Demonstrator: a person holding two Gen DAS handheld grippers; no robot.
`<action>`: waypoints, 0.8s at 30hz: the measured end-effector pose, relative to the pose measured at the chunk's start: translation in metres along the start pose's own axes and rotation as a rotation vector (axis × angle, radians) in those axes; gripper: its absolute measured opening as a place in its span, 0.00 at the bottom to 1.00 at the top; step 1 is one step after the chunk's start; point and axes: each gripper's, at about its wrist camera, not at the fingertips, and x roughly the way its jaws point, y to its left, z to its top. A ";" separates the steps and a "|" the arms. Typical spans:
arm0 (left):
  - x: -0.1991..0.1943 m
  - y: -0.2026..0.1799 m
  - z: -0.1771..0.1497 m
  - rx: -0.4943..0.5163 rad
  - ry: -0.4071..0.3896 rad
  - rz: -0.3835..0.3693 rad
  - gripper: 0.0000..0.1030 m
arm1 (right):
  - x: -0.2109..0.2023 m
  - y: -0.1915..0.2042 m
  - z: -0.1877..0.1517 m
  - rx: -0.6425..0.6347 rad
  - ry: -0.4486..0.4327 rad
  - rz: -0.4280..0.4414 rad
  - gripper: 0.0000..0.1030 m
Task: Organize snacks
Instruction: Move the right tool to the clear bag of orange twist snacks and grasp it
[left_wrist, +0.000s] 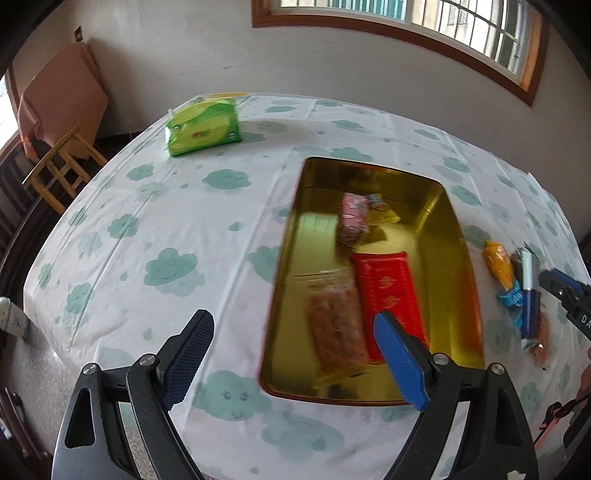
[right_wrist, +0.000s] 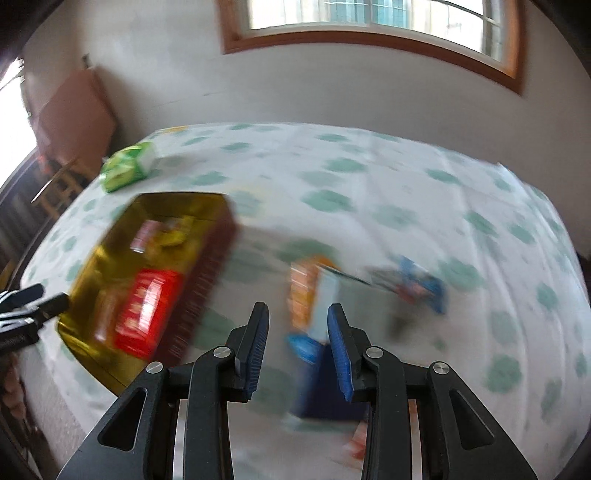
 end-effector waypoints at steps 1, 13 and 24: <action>-0.001 -0.005 -0.001 0.009 0.000 -0.005 0.84 | -0.002 -0.009 -0.004 0.016 0.004 -0.012 0.34; -0.003 -0.043 -0.008 0.089 0.010 -0.034 0.84 | -0.009 -0.079 -0.062 0.181 0.083 -0.075 0.35; 0.001 -0.062 -0.013 0.137 0.028 -0.039 0.84 | 0.005 -0.060 -0.070 0.214 0.094 -0.036 0.45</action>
